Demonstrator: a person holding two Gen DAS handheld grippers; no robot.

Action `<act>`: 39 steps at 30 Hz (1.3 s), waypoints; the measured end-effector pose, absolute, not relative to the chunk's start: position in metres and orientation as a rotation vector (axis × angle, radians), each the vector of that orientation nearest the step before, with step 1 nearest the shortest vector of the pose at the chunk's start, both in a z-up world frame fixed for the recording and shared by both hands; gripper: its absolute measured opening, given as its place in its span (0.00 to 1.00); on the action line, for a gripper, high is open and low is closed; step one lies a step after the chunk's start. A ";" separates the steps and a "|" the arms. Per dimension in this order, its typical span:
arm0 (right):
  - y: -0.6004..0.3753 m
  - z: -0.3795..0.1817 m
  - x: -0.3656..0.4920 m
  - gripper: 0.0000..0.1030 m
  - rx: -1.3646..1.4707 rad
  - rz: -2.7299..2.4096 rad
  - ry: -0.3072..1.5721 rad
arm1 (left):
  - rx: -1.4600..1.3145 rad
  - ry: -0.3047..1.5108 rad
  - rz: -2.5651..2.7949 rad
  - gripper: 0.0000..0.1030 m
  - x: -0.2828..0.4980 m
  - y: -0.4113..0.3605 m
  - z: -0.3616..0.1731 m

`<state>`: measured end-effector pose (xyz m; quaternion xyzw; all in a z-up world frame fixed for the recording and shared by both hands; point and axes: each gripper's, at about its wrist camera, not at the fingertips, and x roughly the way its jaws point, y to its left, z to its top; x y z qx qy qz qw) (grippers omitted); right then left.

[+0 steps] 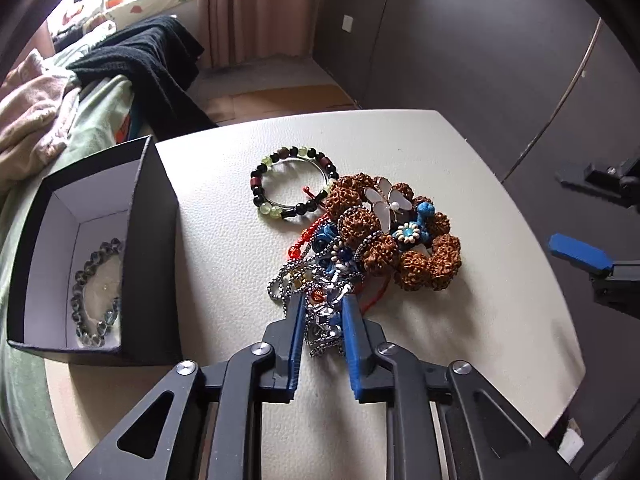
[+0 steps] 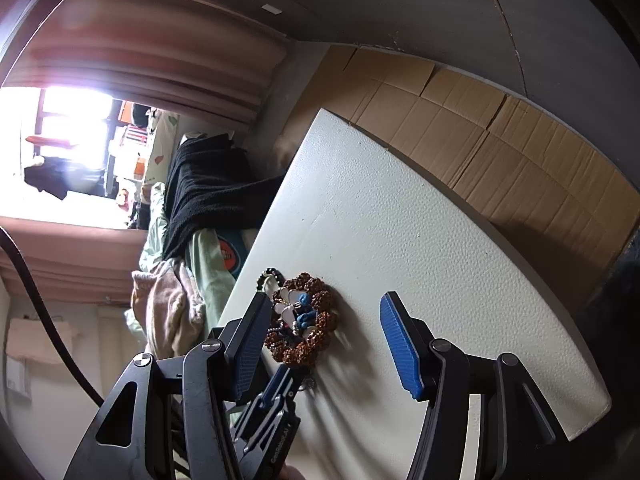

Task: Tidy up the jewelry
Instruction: 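Close the left gripper on a silver chain bracelet while right grasps the brown rudraksha bracelet, then carry the silver chain into the box and open left while right lifts the rudraksha bracelet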

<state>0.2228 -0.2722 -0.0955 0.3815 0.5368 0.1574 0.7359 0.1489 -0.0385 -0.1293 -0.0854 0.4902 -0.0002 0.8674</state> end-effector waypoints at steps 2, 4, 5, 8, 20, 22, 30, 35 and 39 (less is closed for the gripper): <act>-0.270 -0.096 0.223 0.56 0.829 0.351 1.186 | -0.210 1.001 -0.011 0.04 0.143 -0.032 -0.119; -0.268 -0.097 0.223 0.56 0.817 0.358 1.196 | -0.239 0.983 -0.023 0.04 0.141 -0.025 -0.110; -0.266 -0.097 0.223 0.56 0.809 0.361 1.201 | -0.248 0.974 -0.022 0.03 0.139 -0.023 -0.107; -0.256 -0.100 0.223 0.56 0.779 0.375 1.220 | -0.277 0.932 -0.018 0.03 0.134 -0.012 -0.095; -0.214 -0.127 0.219 0.56 0.767 0.480 1.314 | -0.373 0.793 -0.010 0.03 0.110 0.023 -0.052; -0.206 -0.133 0.219 0.56 0.768 0.490 1.330 | -0.390 0.775 -0.011 0.03 0.106 0.028 -0.046; -0.210 -0.154 0.226 0.26 0.851 0.412 1.325 | -0.431 0.719 -0.002 0.03 0.091 0.045 -0.027; -0.207 -0.121 0.217 0.20 0.743 0.445 1.250 | -0.440 0.670 0.022 0.03 0.081 0.056 -0.009; -0.202 -0.091 0.214 0.20 0.637 0.494 1.169 | -0.445 0.642 0.031 0.03 0.080 0.062 0.008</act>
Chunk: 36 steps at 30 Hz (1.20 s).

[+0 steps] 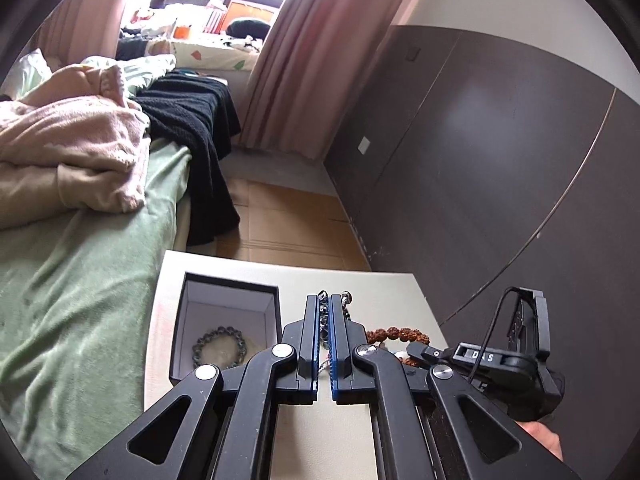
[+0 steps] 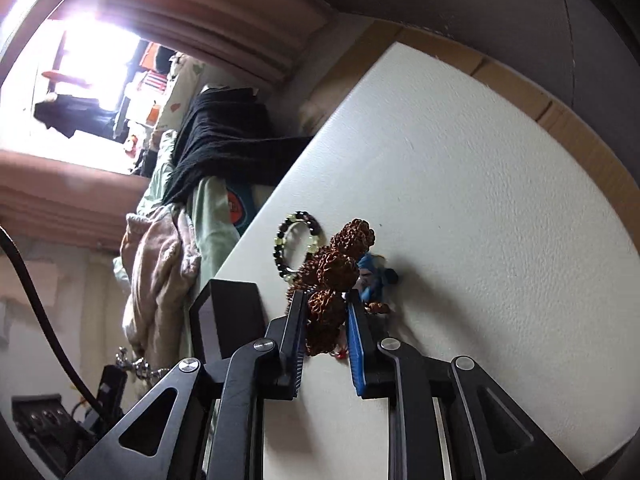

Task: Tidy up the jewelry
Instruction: 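Carry the silver chain into the box and open left while right lifts the rudraksha bracelet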

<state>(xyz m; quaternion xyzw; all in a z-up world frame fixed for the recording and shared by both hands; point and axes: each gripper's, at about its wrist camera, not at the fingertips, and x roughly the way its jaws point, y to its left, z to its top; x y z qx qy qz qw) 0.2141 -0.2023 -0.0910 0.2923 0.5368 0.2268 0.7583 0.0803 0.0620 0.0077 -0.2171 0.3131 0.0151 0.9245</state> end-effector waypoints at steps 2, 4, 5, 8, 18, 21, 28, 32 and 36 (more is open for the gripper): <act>-0.204 -0.082 0.213 0.20 0.621 0.512 1.140 | -0.446 0.628 0.040 0.03 0.080 0.064 0.017; -0.205 -0.077 0.213 0.20 0.624 0.528 1.118 | -0.427 0.613 0.048 0.03 0.080 0.064 0.031; -0.208 -0.076 0.214 0.20 0.627 0.537 1.111 | -0.420 0.606 0.050 0.03 0.079 0.064 0.036; -0.210 -0.069 0.214 0.20 0.640 0.571 1.082 | -0.394 0.577 0.054 0.03 0.077 0.063 0.059; -0.194 -0.056 0.213 0.20 0.624 0.665 1.056 | -0.228 0.430 0.098 0.00 0.066 0.055 0.165; -0.186 -0.047 0.210 0.20 0.613 0.715 1.030 | -0.176 0.400 0.130 0.00 0.063 0.055 0.187; -0.169 -0.033 0.205 0.20 0.646 0.833 0.989 | -0.182 0.432 0.155 0.00 0.068 0.064 0.177; -0.163 -0.021 0.201 0.20 0.650 0.881 0.946 | -0.236 0.506 0.163 0.00 0.074 0.077 0.147; -0.154 -0.019 0.198 0.20 0.646 0.904 0.944 | -0.313 0.617 0.186 0.22 0.081 0.093 0.104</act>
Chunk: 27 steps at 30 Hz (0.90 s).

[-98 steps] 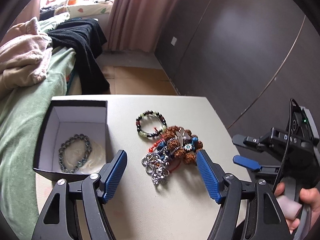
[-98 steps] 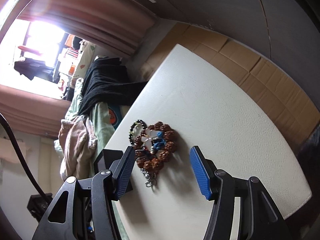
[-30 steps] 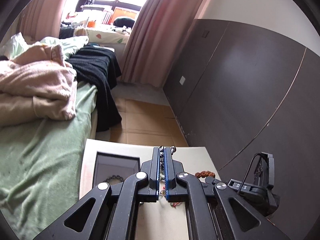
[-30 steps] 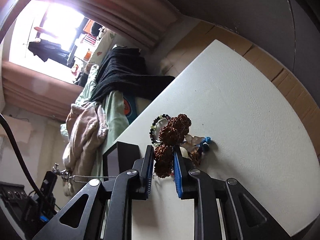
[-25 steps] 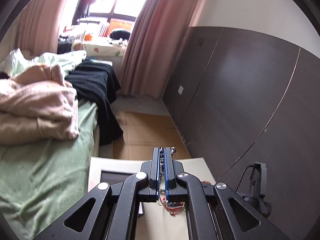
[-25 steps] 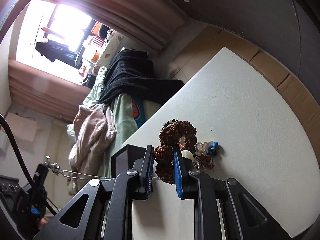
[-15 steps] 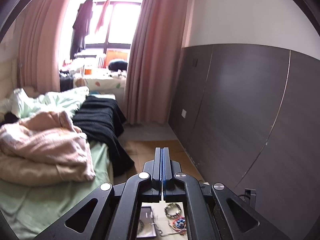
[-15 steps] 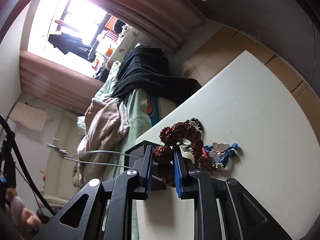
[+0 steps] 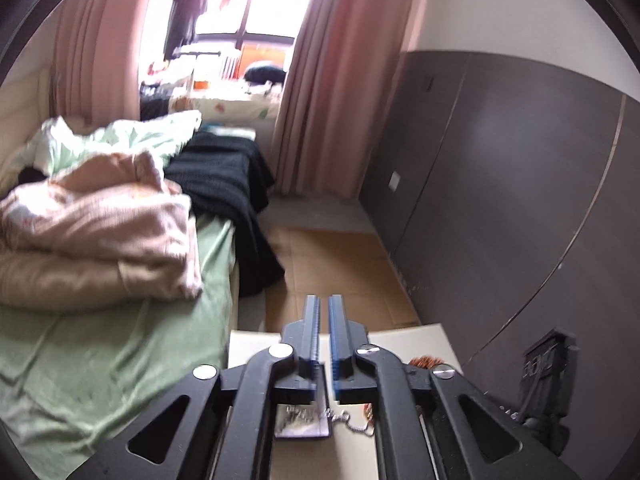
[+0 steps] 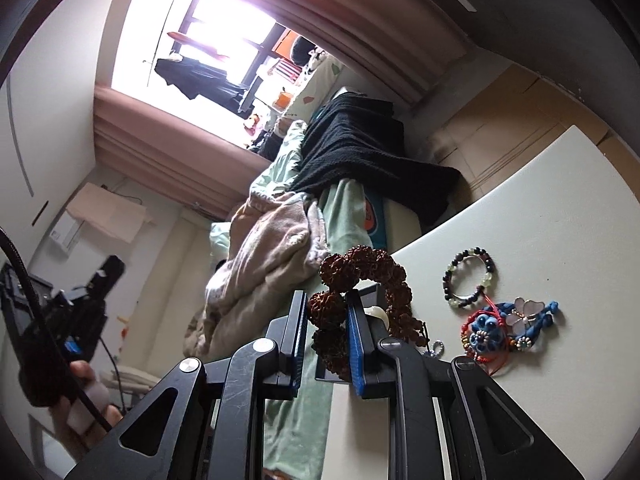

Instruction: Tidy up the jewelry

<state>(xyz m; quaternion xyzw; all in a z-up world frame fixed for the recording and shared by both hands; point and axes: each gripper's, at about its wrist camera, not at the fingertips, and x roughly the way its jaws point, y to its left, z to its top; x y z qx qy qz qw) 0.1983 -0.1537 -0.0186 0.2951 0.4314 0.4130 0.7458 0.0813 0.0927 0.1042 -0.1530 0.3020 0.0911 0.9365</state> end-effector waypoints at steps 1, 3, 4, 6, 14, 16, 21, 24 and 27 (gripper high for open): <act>-0.152 -0.019 0.198 0.20 0.643 0.904 0.948 | -0.336 0.644 0.182 0.32 0.083 0.095 0.092; -0.151 -0.021 0.198 0.20 0.634 0.895 0.957 | -0.365 0.656 0.179 0.59 0.084 0.097 0.077; -0.151 -0.022 0.198 0.20 0.631 0.890 0.961 | -0.374 0.652 0.185 0.59 0.083 0.097 0.069; -0.153 -0.024 0.200 0.20 0.630 0.878 0.964 | -0.380 0.688 0.190 0.59 0.088 0.097 0.053; -0.170 -0.027 0.206 0.20 0.639 0.813 0.974 | -0.406 0.783 0.198 0.59 0.104 0.085 -0.004; -0.174 -0.030 0.207 0.20 0.646 0.793 0.978 | -0.411 0.801 0.206 0.59 0.109 0.080 -0.018; -0.175 -0.037 0.210 0.20 0.651 0.749 0.996 | -0.404 0.823 0.207 0.59 0.118 0.065 -0.048; -0.173 -0.038 0.211 0.20 0.642 0.737 0.998 | -0.387 0.843 0.205 0.59 0.125 0.057 -0.065; -0.172 -0.039 0.211 0.20 0.635 0.728 0.997 | -0.360 0.874 0.211 0.59 0.132 0.051 -0.082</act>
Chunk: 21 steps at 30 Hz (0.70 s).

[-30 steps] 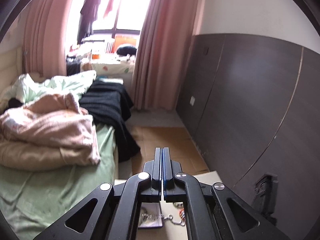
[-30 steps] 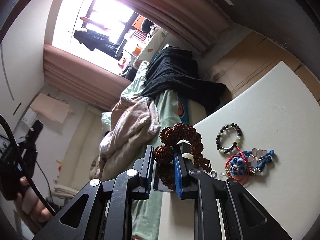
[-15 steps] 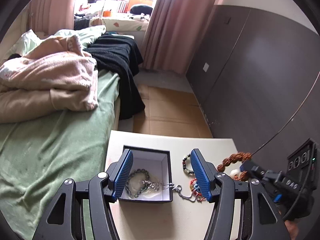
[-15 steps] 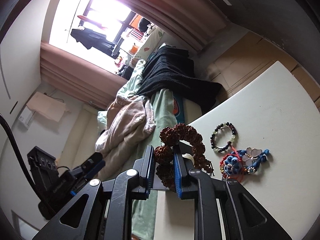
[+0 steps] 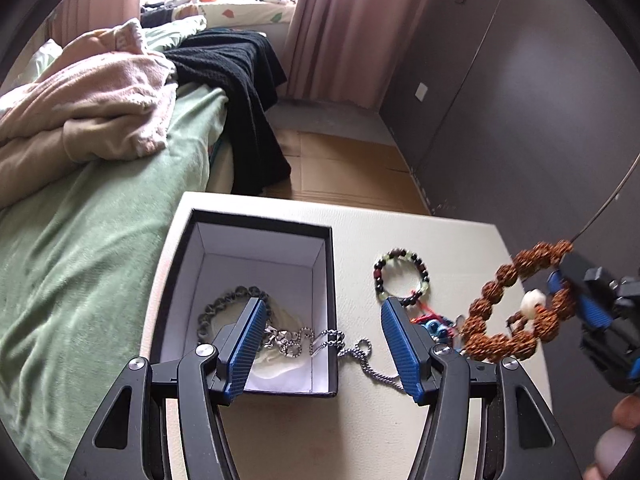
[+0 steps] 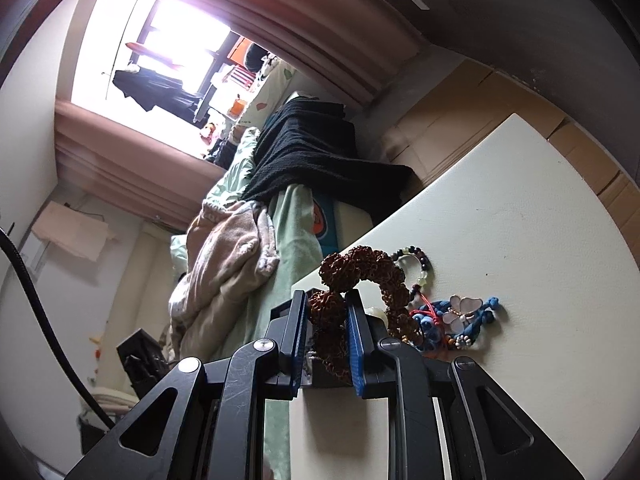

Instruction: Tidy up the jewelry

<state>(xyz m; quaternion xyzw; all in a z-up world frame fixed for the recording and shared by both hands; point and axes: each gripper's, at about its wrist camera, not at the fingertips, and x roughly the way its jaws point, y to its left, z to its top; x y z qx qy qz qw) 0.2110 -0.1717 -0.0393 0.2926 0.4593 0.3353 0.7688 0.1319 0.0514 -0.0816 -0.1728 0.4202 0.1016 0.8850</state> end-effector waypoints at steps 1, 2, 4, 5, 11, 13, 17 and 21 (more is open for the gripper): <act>-0.171 -0.040 0.211 0.20 0.631 0.723 0.996 | -0.350 0.883 0.212 0.59 0.133 0.050 -0.085; -0.171 -0.040 0.212 0.20 0.626 0.720 0.995 | -0.339 0.884 0.211 0.59 0.134 0.048 -0.087; -0.168 -0.040 0.212 0.20 0.612 0.718 0.994 | -0.318 0.880 0.223 0.59 0.135 0.046 -0.091; -0.166 -0.041 0.213 0.20 0.606 0.718 0.994 | -0.307 0.885 0.235 0.59 0.136 0.045 -0.094; -0.159 -0.048 0.219 0.20 0.601 0.699 1.018 | -0.276 0.891 0.254 0.58 0.141 0.040 -0.104; -0.158 -0.050 0.219 0.20 0.601 0.690 1.027 | -0.262 0.900 0.248 0.51 0.141 0.036 -0.107; -0.156 -0.051 0.217 0.20 0.587 0.681 1.034 | -0.241 0.910 0.239 0.18 0.142 0.036 -0.111; -0.157 -0.050 0.213 0.20 0.566 0.670 1.027 | -0.257 0.898 0.214 0.12 0.139 0.036 -0.105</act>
